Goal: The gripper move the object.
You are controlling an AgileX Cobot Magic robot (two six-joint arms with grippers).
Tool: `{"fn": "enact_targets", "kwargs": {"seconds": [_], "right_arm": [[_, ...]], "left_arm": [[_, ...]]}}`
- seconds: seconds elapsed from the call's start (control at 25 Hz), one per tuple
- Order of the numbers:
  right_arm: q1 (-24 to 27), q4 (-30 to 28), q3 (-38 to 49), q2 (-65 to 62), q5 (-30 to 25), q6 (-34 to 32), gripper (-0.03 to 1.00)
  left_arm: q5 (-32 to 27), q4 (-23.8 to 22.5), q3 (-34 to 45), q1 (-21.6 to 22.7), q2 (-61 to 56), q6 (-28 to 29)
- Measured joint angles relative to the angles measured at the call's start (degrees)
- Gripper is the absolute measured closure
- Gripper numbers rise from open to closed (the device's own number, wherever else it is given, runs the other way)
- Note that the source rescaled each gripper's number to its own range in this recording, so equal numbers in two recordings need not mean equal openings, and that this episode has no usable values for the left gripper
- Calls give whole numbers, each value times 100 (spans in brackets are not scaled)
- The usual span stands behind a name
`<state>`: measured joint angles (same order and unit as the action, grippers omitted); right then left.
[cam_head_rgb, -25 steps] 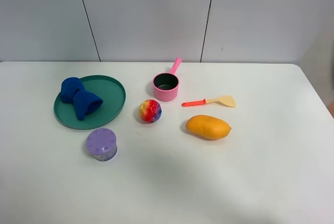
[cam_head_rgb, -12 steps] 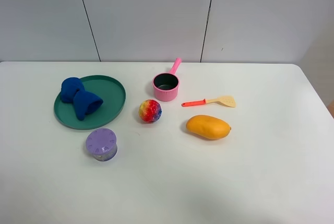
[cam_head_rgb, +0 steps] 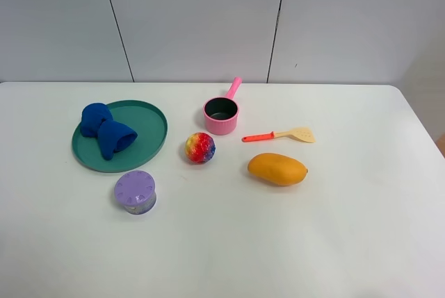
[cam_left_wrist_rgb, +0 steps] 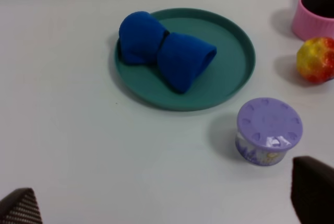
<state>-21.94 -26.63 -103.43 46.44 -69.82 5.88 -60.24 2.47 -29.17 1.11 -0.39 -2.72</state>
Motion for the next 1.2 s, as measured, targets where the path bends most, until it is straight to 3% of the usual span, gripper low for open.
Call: {"fn": "enact_targets", "kwargs": {"seconds": [0.12,0.52,0.76,0.92,1.2], "right_arm": [[507,347,814,-682,-7,-29,5],[1378,1058,3648,-2679,-6,-588,5],[1451,1466,5242,-3754,53,-1128,5],[1451,1502,6023,-4302,434,-1680,5],[1735,1693,6982,-4663,626,-1806,5]], "left_arm": [[0,0,0,0,0,0],[0,0,0,0,0,0],[0,0,0,0,0,0],[0,0,0,0,0,0],[0,-5,0,0,0,0]]}}
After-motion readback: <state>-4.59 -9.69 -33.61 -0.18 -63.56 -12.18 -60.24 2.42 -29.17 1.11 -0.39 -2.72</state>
